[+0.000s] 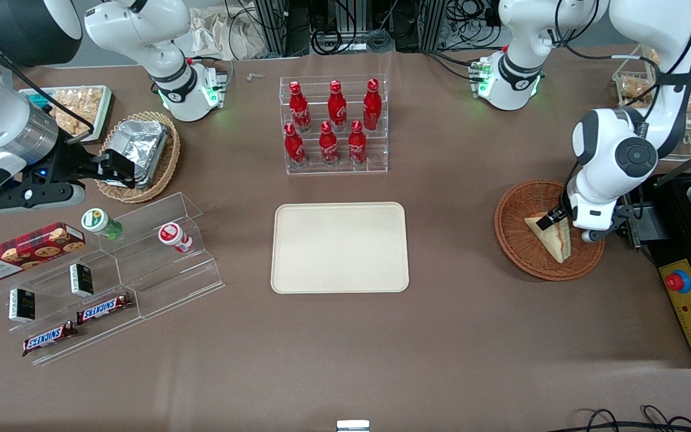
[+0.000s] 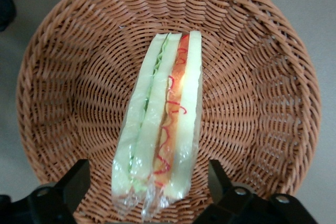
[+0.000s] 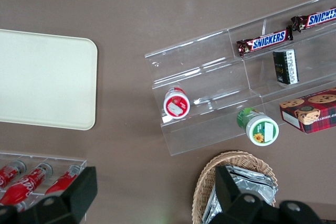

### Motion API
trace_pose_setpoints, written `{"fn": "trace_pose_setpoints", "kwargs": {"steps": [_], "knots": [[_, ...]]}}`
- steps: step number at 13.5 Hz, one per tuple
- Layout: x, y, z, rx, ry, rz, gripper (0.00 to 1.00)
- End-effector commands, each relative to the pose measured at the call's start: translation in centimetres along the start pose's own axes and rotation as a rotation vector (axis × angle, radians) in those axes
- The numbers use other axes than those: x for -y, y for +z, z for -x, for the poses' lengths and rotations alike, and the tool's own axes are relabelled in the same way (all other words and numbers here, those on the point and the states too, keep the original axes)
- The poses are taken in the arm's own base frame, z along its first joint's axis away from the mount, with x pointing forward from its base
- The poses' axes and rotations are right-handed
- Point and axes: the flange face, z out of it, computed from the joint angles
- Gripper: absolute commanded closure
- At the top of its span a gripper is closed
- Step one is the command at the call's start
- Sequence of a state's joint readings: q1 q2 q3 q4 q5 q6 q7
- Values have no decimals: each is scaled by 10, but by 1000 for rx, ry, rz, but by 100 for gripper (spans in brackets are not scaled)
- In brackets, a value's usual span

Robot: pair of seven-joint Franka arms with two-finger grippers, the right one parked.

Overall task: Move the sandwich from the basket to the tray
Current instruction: 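Close the left gripper on the sandwich's wrapped edge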

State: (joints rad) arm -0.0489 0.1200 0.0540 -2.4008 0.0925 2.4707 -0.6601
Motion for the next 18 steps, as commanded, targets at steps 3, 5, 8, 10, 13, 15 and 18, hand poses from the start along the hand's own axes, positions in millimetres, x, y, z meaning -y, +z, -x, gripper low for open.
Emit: {"fn": "trace_pose_setpoints", "kwargs": {"steps": [3,5,8,10,13,15,18], "knots": [[6,23,2,-17,-8,-3,22],[6,21,2,-20,-25,0,85],[1,13,-3,-32,-91,13,100],[-5,-1,-8,-45,-99,21,100],[-12,-65,-32,-39,-115,9,100],[-19,-122,-52,3,-106,-35,100],[-30,-210,-68,35,-68,1,100]]}}
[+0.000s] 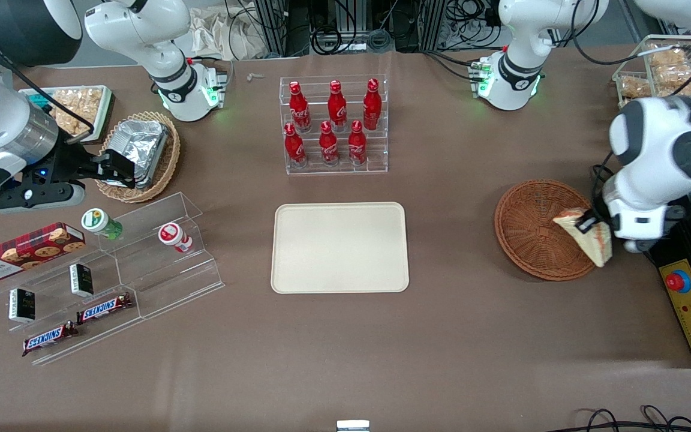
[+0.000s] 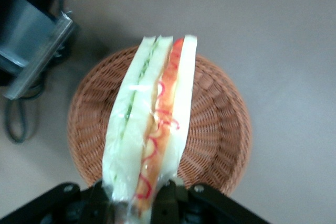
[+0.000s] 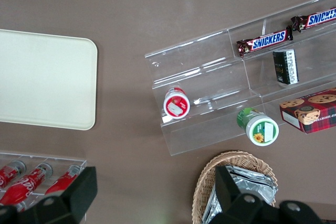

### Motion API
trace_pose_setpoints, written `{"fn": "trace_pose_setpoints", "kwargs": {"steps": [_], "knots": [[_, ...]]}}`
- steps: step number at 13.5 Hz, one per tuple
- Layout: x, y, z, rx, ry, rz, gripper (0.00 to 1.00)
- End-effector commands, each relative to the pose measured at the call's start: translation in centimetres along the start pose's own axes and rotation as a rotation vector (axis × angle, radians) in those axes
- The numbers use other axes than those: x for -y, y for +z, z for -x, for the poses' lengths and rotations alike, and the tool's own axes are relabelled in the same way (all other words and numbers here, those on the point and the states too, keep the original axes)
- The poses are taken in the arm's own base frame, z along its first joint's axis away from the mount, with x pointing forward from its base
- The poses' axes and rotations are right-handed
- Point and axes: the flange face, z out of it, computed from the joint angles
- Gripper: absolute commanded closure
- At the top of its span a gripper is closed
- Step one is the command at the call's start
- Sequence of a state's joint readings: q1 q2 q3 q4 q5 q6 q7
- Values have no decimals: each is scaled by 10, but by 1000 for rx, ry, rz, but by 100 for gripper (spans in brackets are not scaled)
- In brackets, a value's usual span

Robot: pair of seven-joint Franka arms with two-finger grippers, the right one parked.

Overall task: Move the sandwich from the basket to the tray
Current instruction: 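Lift the sandwich out of the basket with the left gripper, then carry the sandwich over the cream tray and lower it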

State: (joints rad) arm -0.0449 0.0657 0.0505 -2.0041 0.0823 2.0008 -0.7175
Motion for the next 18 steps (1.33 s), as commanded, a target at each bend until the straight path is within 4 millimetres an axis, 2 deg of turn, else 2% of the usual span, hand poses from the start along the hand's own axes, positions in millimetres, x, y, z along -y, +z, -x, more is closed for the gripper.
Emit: {"fn": "trace_pose_setpoints", "kwargs": {"steps": [1,2,3,4,5,6,8,9,11,13,14,18], "knots": [[-8,-86,-11,51,63,42,100],[-5,-119,-11,71,106,45,100],[-3,-144,-7,82,154,44,100],[-4,-162,-2,93,201,68,100],[-8,-172,5,100,236,99,100],[-23,-179,18,94,279,109,100],[-67,-191,61,74,406,114,100],[-88,-182,76,92,447,105,100],[-137,-161,120,115,516,85,100],[-177,-146,149,98,518,118,100],[-201,-135,171,100,519,136,100],[-283,-43,253,33,498,53,100]]}}
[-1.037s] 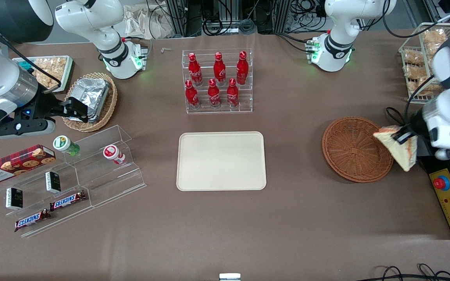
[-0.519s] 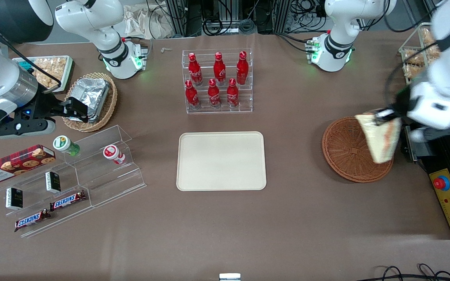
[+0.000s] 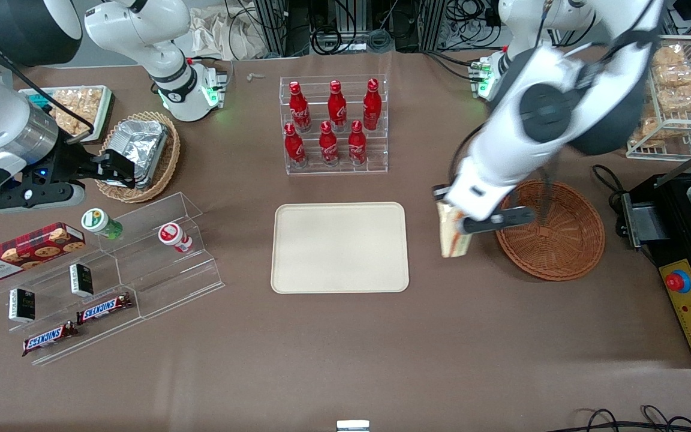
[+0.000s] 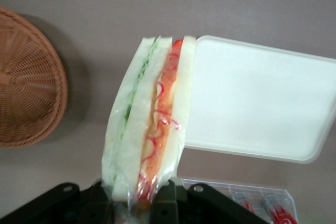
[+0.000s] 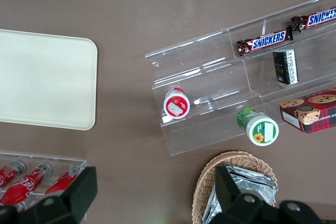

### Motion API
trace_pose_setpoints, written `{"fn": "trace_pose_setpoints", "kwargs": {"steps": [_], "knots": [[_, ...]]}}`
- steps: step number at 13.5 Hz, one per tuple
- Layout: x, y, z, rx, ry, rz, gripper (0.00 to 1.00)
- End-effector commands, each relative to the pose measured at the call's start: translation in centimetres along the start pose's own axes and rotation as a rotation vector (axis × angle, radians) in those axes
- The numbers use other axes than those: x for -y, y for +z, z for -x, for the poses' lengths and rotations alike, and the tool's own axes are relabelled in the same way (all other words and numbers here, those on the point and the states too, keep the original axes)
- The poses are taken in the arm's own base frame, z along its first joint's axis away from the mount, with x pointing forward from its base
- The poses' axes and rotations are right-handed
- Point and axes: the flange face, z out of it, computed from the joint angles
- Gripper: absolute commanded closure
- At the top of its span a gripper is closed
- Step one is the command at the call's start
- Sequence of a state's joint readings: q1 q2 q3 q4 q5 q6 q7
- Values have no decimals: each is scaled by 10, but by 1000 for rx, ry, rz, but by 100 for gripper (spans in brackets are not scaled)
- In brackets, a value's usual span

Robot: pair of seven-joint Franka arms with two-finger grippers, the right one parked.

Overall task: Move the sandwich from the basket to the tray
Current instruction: 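Carry the sandwich over the cream tray and lower it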

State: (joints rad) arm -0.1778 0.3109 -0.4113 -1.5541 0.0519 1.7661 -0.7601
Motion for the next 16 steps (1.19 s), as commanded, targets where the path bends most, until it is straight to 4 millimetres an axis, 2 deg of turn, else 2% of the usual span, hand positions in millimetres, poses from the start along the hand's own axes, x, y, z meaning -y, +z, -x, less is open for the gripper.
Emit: {"fn": "trace_pose_setpoints", "kwargs": {"steps": [1,3,5,7,13,16], "knots": [[-61,64,12,-28,-25,-23,100],[-71,85,9,-22,-22,-4,100],[-88,119,12,-4,-4,6,100],[-95,139,15,12,-8,5,100],[-108,207,10,12,22,-5,100],[-108,227,13,20,27,-36,100]]}}
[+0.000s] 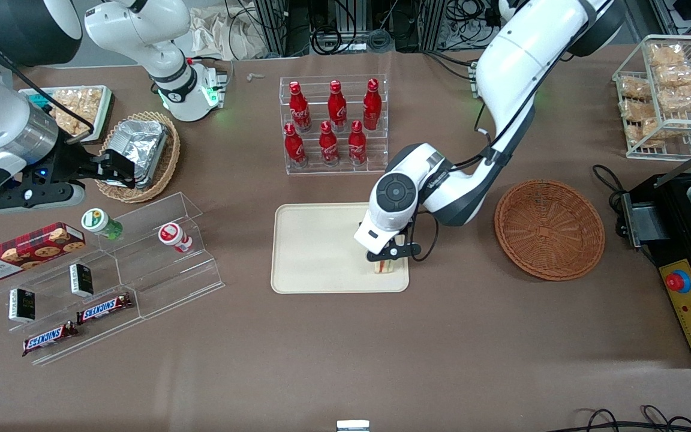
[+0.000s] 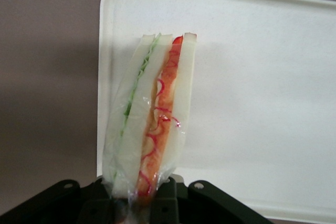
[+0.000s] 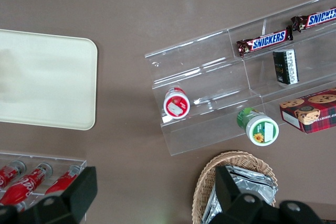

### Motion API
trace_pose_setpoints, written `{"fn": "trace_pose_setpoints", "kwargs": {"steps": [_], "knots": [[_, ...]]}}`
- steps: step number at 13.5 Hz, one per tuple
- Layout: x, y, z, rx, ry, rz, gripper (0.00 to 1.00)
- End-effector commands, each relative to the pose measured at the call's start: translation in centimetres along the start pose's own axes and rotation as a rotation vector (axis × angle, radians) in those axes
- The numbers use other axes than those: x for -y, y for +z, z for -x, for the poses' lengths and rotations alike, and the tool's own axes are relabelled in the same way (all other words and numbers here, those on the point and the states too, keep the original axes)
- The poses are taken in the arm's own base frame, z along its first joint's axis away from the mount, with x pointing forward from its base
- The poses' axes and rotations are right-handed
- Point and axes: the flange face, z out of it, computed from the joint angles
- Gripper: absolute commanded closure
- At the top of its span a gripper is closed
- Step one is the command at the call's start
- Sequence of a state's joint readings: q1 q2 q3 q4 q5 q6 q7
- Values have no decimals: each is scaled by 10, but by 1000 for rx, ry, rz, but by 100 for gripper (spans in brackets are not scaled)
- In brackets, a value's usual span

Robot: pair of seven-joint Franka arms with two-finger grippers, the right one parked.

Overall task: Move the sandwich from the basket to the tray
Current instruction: 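Carry the sandwich over the cream tray and lower it, then open the left gripper to release the sandwich onto the tray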

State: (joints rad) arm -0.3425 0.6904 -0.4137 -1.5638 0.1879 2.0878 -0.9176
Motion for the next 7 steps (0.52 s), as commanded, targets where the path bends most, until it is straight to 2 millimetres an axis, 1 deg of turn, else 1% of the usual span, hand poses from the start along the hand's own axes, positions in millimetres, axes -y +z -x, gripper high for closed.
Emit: {"fn": "trace_pose_setpoints", "kwargs": {"steps": [1,2,3,4,5,6,7], "knots": [[-5,11,-1,-19,-14,-18,100],[-2,15,-3,-15,-18,-22,96],[-3,16,-2,-13,-17,-23,87],[-3,18,-2,-11,-17,-24,60],[-3,20,-2,-8,-15,-26,9],[-2,20,-3,-7,-15,-27,0],[-2,18,-3,-9,-15,-25,0]]}}
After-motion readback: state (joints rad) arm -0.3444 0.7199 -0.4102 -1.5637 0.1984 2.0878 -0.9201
